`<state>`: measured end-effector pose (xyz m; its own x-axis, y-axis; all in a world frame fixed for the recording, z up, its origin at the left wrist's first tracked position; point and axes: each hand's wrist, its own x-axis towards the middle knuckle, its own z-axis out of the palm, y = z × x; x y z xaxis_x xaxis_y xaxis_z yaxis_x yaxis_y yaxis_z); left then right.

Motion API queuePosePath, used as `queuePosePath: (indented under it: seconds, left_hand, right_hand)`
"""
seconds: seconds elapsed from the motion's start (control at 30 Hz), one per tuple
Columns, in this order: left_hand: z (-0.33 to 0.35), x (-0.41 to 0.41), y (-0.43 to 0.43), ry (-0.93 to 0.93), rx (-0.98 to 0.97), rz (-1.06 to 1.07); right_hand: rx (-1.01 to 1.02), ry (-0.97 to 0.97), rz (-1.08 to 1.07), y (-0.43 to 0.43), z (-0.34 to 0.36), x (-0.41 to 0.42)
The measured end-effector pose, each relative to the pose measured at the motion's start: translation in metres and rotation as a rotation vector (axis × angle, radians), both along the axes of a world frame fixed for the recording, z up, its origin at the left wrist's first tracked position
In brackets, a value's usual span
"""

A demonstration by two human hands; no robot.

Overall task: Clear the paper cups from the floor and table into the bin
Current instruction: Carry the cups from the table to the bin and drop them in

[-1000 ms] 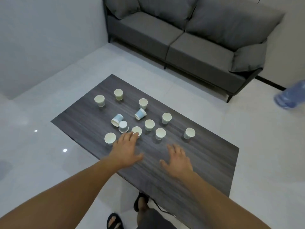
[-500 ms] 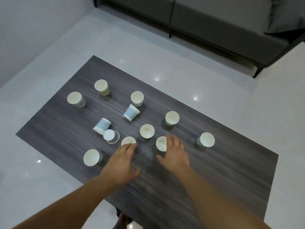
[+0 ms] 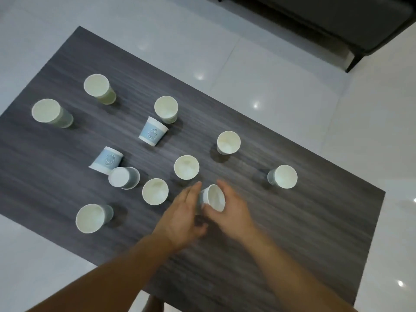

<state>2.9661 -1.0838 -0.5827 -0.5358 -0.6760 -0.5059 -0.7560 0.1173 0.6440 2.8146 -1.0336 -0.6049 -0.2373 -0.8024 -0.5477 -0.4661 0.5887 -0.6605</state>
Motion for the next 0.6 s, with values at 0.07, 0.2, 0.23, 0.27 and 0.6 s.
queuePosePath:
  seconds: [0.07, 0.2, 0.23, 0.27, 0.6]
  left_hand:
    - [0.003, -0.007, -0.003, 0.048, -0.006, -0.030]
    - [0.002, -0.019, -0.005, 0.079, -0.045, -0.017]
    - [0.000, -0.021, -0.005, 0.065, -0.052, -0.006]
    - [-0.002, -0.023, -0.004, 0.053, -0.046, 0.004]
    - [-0.008, -0.020, 0.014, 0.026, -0.157, 0.035]
  right_hand:
    - [0.031, -0.199, 0.020, 0.008, 0.015, -0.005]
    - [-0.047, -0.011, 0.058, 0.009, 0.020, -0.051]
    - [-0.099, 0.212, 0.060, 0.007, 0.015, -0.069]
    - [-0.116, 0.438, 0.056, 0.003, 0.010, -0.086]
    - [0.265, 0.524, 0.143, -0.006, -0.031, -0.143]
